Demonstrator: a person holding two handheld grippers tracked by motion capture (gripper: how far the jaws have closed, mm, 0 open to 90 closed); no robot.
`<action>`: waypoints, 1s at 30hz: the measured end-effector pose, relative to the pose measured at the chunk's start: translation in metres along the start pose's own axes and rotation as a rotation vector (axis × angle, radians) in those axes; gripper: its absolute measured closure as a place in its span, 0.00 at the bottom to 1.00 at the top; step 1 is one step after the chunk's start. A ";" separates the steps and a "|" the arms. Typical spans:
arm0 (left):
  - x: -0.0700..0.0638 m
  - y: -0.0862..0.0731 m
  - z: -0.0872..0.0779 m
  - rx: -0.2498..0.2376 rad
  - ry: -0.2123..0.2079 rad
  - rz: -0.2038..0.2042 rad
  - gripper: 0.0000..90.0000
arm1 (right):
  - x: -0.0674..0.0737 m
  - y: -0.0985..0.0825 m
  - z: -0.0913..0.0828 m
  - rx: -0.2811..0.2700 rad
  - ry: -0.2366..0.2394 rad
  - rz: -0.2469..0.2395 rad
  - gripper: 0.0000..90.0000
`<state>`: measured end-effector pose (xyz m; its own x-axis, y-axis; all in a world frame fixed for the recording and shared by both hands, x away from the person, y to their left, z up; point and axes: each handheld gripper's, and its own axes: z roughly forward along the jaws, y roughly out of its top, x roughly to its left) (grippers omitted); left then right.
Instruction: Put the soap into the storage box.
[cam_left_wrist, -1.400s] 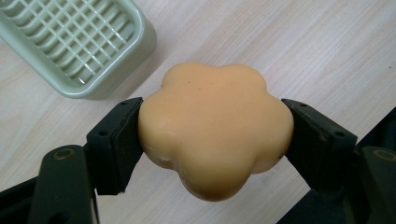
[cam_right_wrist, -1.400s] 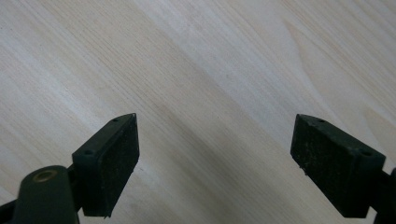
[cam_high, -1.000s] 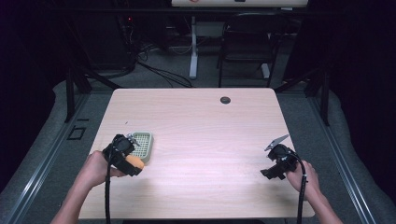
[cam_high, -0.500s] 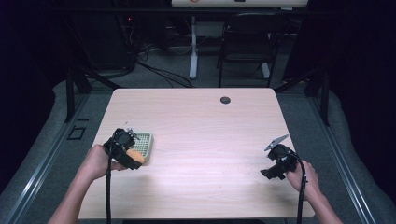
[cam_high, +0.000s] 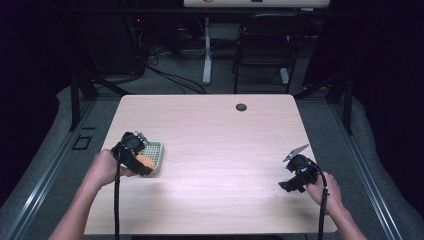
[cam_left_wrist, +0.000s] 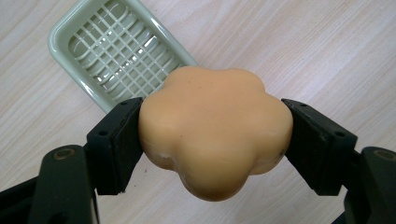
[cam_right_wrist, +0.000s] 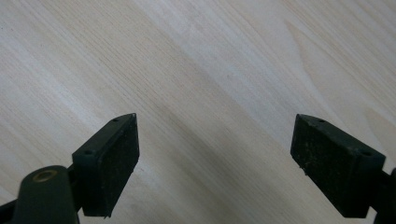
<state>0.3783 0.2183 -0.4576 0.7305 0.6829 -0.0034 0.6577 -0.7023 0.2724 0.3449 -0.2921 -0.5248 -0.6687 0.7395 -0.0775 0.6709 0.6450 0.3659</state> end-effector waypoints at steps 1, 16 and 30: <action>0.001 0.001 0.000 0.004 -0.001 0.002 0.28 | 0.001 -0.001 0.001 -0.020 -0.004 0.019 0.17; 0.010 0.009 0.000 0.001 0.010 -0.006 0.28 | 0.001 -0.001 0.002 -0.018 -0.001 0.019 0.17; 0.023 0.014 0.004 -0.004 0.017 -0.023 0.28 | 0.001 -0.001 0.002 -0.022 0.002 0.020 0.17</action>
<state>0.4051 0.2232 -0.4581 0.7117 0.7024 0.0067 0.6737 -0.6853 0.2766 0.3442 -0.2913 -0.5270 -0.6556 0.7520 -0.0684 0.6769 0.6254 0.3880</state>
